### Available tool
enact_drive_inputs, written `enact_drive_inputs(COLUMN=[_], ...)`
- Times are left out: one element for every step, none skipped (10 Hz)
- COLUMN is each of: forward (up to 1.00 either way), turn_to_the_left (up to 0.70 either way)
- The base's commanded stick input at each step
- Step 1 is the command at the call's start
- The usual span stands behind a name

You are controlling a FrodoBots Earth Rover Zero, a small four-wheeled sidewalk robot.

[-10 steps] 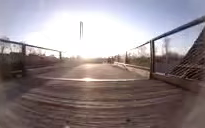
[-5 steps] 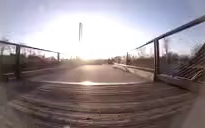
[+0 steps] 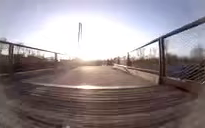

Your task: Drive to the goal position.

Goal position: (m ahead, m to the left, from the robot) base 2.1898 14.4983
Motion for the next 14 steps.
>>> enact_drive_inputs(forward=[0.7, 0.7, 0.7, 0.7, 0.7, 0.7, 0.7, 0.7, 0.7, 0.7, 0.7, 0.7, 0.7, 0.7], turn_to_the_left=[0.0, 0.0, 0.0, 0.0, 0.0, 0.0, 0.0, 0.0, 0.0, 0.0, 0.0, 0.0, 0.0, 0.0])
